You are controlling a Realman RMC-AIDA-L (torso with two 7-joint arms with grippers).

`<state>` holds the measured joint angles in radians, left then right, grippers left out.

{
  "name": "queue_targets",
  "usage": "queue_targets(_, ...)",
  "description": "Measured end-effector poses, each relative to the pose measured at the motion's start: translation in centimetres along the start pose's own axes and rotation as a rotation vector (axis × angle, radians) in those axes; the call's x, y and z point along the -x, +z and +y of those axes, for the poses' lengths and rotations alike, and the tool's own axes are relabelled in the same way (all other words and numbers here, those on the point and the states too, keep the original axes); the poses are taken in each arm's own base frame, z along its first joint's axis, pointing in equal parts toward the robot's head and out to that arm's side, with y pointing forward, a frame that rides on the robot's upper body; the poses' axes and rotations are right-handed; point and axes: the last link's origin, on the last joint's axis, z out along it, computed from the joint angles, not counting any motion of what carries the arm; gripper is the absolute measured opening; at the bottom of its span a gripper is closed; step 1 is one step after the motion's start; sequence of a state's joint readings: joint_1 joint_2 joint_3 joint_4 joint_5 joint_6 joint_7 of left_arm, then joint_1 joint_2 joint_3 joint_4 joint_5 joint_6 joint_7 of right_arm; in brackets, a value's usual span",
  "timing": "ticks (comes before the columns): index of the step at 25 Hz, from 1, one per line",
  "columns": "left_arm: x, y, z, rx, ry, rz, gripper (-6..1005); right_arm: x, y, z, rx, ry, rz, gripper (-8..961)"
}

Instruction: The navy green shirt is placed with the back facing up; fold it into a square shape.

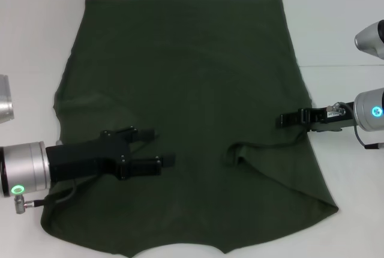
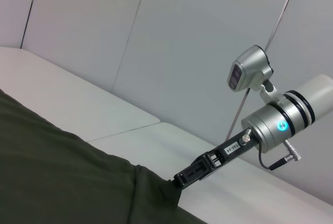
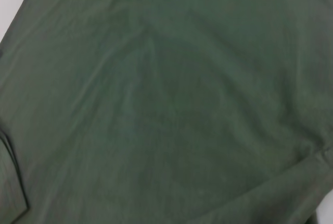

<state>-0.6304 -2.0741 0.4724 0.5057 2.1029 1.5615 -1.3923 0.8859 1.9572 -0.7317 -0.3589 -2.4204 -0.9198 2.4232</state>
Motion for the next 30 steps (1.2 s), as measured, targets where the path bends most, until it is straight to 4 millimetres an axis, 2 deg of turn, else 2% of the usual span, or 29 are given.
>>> queue_targets(20,0.02,0.04,0.03,0.001,-0.001,0.0,942,-0.18,0.0,-0.18,-0.004,0.014,0.002,734)
queue_targets(26,0.01,0.04,0.02,0.001,-0.001,0.0,942,-0.19,0.0,-0.25,-0.008,0.016,0.001,613)
queue_targets(30,0.0,0.01,0.01,0.0,0.0,0.0,942,-0.19,0.0,-0.29,-0.009,0.017,0.0,414)
